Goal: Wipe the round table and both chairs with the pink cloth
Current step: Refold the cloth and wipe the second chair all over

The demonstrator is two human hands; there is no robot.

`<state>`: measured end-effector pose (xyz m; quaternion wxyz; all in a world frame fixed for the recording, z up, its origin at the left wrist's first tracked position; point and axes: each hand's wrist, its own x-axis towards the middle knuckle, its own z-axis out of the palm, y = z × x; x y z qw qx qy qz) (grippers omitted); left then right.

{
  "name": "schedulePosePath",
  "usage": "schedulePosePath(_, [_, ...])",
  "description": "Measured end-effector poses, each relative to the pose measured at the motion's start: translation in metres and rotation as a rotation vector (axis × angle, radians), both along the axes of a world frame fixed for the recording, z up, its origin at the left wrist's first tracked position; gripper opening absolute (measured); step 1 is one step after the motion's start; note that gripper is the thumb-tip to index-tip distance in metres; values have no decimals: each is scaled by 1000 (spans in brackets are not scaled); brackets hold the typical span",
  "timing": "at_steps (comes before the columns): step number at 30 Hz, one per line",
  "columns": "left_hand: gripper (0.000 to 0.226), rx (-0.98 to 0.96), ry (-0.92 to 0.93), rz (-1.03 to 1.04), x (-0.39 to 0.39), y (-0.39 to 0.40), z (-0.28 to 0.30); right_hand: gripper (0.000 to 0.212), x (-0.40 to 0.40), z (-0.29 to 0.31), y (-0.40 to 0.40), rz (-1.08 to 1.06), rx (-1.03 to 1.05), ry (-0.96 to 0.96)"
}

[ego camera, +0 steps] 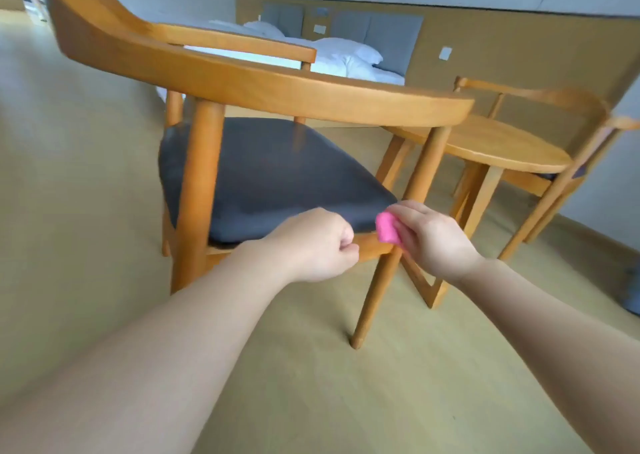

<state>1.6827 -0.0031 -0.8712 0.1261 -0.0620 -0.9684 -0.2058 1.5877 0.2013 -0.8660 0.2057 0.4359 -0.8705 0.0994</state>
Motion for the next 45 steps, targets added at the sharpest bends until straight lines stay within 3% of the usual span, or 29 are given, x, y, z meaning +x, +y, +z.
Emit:
schedulePosePath(3, [23,88,-91,-153,-49,59,-3,23,-17,4,55,-130,-174,-214])
schedulePosePath(6, [6,148,-57,-284,-98,116,16,22,-33,28,104,-265,-332,-417])
schedulePosePath(10, [12,233,2,-360,-143,175,81,28,-43,99,148,-312,-592,-660])
schedulePosePath(14, [31,322,23,-346,-173,186,192,29,-60,213,155,-285,-651,-794])
schedulePosePath(17, [47,313,-71,-344,-195,173,300,23,-79,311,144,-249,-697,-854])
schedulePosePath(19, [41,270,-108,-334,-208,163,376,24,-91,380,134,-236,-711,-848])
schedulePosePath(23, [20,368,-163,-274,-222,141,514,55,-110,521,113,-209,-700,-879])
schedulePosePath(25, [21,396,-197,-267,-223,126,567,75,-116,581,100,-196,-693,-948])
schedulePosePath(26, [26,396,-222,-263,-223,116,587,76,-118,606,92,-189,-660,-966])
schedulePosePath(28, [34,391,-268,-267,-223,91,617,53,-123,643,71,-177,-527,-912])
schedulePosePath(30, [39,376,-288,-281,-225,58,637,33,-131,665,46,-195,-396,-826])
schedulePosePath(33, [39,373,-284,-313,-228,-3,652,34,-131,684,0,-208,-287,-768])
schedulePosePath(39, [35,382,-269,-444,-241,-112,662,40,-118,683,-91,-413,-319,-652])
schedulePosePath(45, [14,430,-281,-487,-259,-162,654,34,-113,679,-140,-558,-372,-686])
